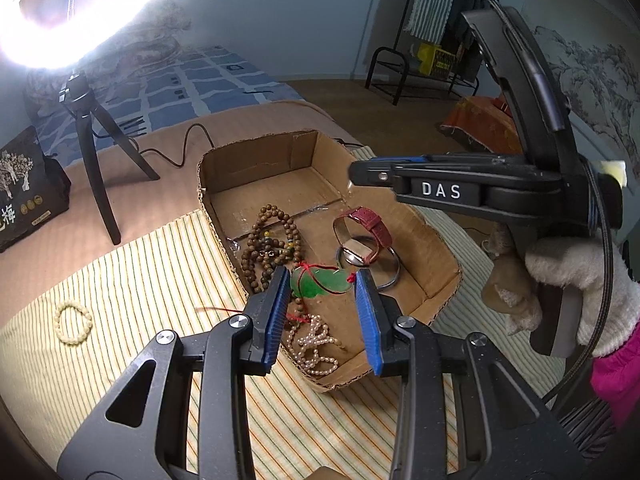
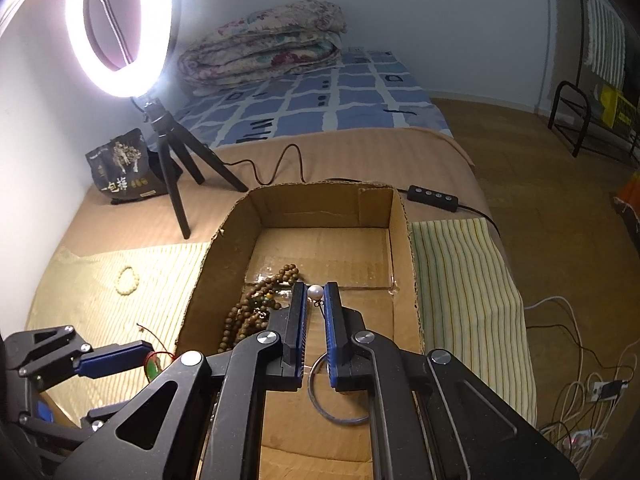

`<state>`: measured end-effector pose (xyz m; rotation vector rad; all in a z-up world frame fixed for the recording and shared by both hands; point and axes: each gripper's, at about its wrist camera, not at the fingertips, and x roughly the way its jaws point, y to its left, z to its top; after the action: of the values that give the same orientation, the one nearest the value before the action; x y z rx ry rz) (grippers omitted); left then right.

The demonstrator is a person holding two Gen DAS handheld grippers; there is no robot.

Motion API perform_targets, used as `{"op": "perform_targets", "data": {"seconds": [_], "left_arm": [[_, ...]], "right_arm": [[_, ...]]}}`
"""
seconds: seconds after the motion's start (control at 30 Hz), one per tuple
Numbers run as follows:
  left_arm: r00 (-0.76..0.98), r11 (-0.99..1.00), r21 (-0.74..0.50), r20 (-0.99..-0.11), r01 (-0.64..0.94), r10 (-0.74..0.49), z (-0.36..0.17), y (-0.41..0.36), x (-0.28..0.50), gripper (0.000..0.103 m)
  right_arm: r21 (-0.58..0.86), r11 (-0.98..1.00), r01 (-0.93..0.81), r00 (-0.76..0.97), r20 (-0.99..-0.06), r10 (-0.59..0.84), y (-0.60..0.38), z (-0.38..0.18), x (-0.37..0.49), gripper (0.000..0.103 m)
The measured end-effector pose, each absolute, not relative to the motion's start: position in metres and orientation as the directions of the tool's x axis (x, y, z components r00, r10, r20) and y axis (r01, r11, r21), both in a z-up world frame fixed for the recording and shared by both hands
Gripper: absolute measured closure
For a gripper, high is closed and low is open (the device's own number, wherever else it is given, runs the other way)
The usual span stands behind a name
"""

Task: Organize jewelry
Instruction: 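Open both tools to drop the pendant and earring into the box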

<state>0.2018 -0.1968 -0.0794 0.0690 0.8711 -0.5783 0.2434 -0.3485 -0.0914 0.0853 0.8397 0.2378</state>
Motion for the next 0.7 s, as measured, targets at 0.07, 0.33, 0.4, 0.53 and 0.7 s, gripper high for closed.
{"op": "perform_targets", "data": {"seconds": [0.07,0.33,0.4,0.53,0.7], "left_arm": [[0.502,0.843,-0.171,-0.737,0.51,-0.453,-0.079,-0.197,0.2,0.046],[0.516,0.855,-0.166,-0.735,0.492,-0.44,-0.077,-0.192,0.197,0.036],[0.515,0.854,-0.165,-0.736,0.493,-0.439,-0.078,-0.19,0.197,0.036],[0.516,0.855,-0.159,-0.738,0.493,-0.435,-0.076,-0.189,0.193,0.036],[0.524,0.861,-0.158,-0.735,0.483,-0.429,-0.071,-0.182,0.188,0.036]], "right_arm": [[0.161,0.974,-0.158,0.645,-0.73,0.225,-0.35,-0.091,0.243,0.065],[0.14,0.983,-0.121,0.673,-0.716,0.185,-0.353,-0.086,0.241,0.035],[0.138,0.983,-0.119,0.671,-0.719,0.182,-0.352,-0.086,0.241,0.034],[0.13,0.984,-0.118,0.673,-0.719,0.176,-0.351,-0.084,0.238,0.034],[0.134,0.985,-0.108,0.678,-0.715,0.172,-0.351,-0.08,0.233,0.033]]}}
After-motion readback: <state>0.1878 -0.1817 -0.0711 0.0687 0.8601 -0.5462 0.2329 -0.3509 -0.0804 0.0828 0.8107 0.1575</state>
